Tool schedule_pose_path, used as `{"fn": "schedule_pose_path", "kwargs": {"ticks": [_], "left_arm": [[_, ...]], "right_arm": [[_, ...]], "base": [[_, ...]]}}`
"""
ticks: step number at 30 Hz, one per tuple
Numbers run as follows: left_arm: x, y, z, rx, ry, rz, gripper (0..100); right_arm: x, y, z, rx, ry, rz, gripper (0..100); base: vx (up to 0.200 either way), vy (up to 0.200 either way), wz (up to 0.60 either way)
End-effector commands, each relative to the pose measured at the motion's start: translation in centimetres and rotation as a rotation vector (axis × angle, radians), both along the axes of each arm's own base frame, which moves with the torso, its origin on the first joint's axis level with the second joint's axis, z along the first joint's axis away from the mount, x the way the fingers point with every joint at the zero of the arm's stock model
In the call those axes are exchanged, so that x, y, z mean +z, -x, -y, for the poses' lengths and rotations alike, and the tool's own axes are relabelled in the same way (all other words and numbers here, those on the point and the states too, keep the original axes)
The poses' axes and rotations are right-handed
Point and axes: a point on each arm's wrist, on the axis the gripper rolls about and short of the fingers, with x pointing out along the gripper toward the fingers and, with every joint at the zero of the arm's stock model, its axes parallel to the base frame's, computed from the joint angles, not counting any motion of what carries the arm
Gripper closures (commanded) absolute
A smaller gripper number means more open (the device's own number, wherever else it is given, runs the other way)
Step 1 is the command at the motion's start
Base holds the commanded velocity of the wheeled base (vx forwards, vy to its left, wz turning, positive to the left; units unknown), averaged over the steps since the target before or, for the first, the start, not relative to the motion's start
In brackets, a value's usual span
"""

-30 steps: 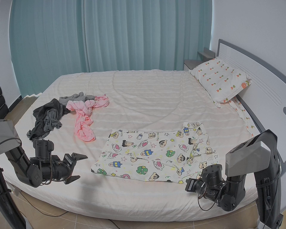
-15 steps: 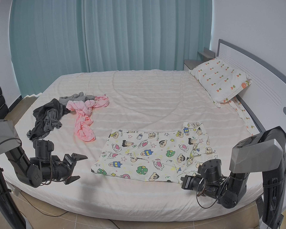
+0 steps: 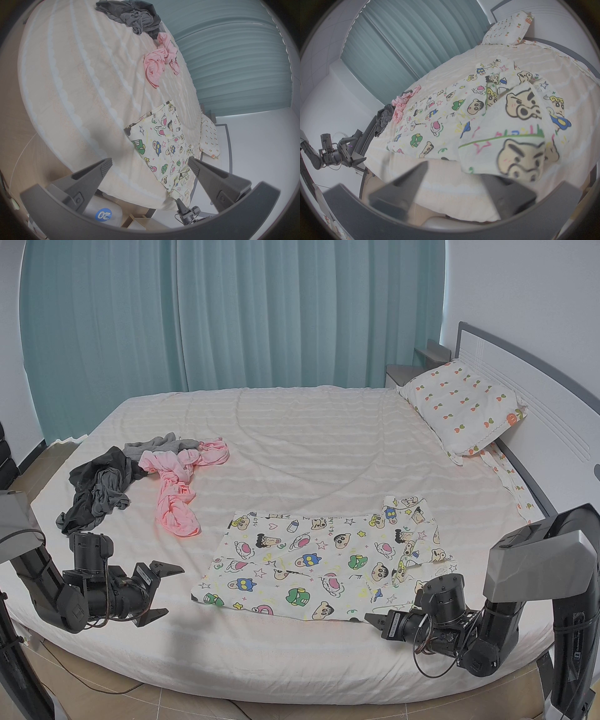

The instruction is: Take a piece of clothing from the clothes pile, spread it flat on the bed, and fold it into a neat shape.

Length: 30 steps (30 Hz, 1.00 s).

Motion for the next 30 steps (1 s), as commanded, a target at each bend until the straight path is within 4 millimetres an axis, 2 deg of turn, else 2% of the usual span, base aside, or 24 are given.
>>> {"fn": "schedule_pose_path", "kwargs": {"ticks": [1,5,8,13,17,20,24,25,30], "left_arm": [[-0.1,0.0,0.0,0.000,0.001,-0.003,0],[-0.1,0.0,0.0,0.000,0.001,-0.003,0],[-0.1,0.0,0.0,0.000,0.001,-0.003,0],[-0.1,0.0,0.0,0.001,-0.001,-0.003,0],[-0.5,0.0,0.4,0.010,-0.023,-0.015,0],[-0.6,-0.1,0.6,0.015,-0.037,-0.012,0],[-0.6,-0.2,0.6,0.015,-0.037,-0.009,0],[-0.6,-0.2,0.6,0.015,-0.037,-0.009,0],[-0.6,-0.2,0.6,0.015,-0.037,-0.009,0]], "right_arm": [[0.3,1.8,0.4,0.015,0.012,-0.033,0],[0.7,3.2,1.2,0.019,0.025,-0.053,0],[2.0,5.1,2.3,0.032,0.015,-0.048,0],[3.5,6.1,2.7,0.073,-0.034,-0.023,0],[3.8,4.9,2.3,0.061,-0.059,0.021,0],[3.8,3.0,1.4,0.055,-0.083,0.058,0],[3.4,1.5,0.5,0.063,-0.090,0.060,0],[3.4,0.5,-0.1,0.061,-0.092,0.062,0],[3.1,-2.1,-0.2,0.039,-0.081,0.020,0]], "base": [[0.000,0.000,0.00],[0.000,0.000,0.00],[0.000,0.000,0.00],[0.000,0.000,0.00],[0.000,0.000,0.00],[0.000,0.000,0.00],[0.000,0.000,0.00],[0.000,0.000,0.00],[0.000,0.000,0.00]]}}
